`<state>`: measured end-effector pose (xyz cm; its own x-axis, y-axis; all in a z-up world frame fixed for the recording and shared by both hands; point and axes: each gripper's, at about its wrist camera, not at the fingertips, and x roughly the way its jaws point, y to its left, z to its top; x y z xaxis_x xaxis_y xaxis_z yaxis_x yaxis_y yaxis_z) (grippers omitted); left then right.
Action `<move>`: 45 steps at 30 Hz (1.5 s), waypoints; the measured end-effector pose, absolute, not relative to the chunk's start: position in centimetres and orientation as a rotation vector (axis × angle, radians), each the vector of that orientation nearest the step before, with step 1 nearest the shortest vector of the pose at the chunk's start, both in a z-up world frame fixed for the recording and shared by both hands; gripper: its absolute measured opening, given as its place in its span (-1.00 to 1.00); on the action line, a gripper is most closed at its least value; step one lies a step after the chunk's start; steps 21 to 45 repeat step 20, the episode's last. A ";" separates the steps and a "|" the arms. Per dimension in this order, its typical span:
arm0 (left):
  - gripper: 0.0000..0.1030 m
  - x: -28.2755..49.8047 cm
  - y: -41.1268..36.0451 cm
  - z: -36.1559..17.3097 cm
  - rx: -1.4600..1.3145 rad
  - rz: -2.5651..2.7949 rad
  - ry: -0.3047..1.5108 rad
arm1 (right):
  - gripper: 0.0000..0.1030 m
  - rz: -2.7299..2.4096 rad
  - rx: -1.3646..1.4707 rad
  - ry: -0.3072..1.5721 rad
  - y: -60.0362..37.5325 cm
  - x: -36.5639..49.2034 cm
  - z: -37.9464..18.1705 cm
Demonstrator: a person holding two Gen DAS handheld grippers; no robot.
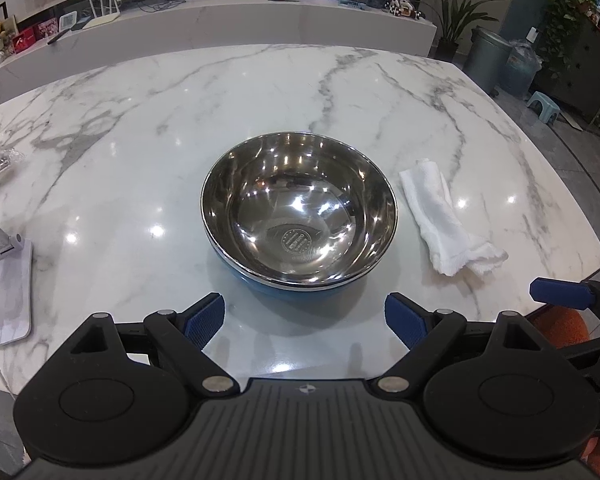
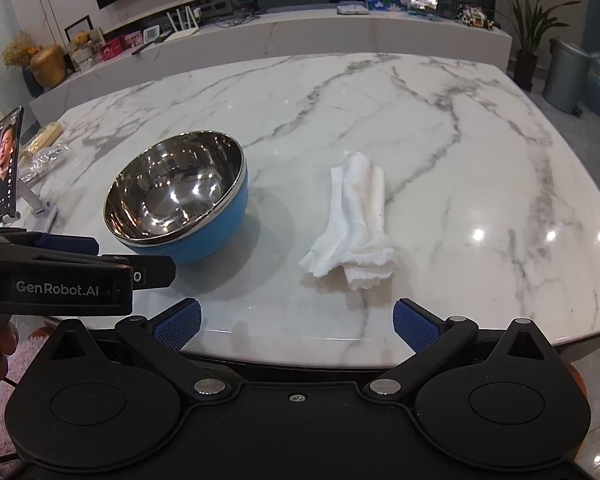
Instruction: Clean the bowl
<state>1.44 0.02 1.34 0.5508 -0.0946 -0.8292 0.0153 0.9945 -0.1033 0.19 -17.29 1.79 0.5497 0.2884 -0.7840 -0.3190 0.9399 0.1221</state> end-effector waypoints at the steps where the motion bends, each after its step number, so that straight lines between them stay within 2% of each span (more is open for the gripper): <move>1: 0.70 1.4 0.0 1.3 -0.089 -0.067 0.987 | 0.98 0.361 -0.037 0.921 -17.2 0.2 1.8; 45: 0.70 1.3 0.3 1.1 -0.104 -0.050 0.980 | 0.98 0.367 -0.043 0.927 -17.1 0.2 1.6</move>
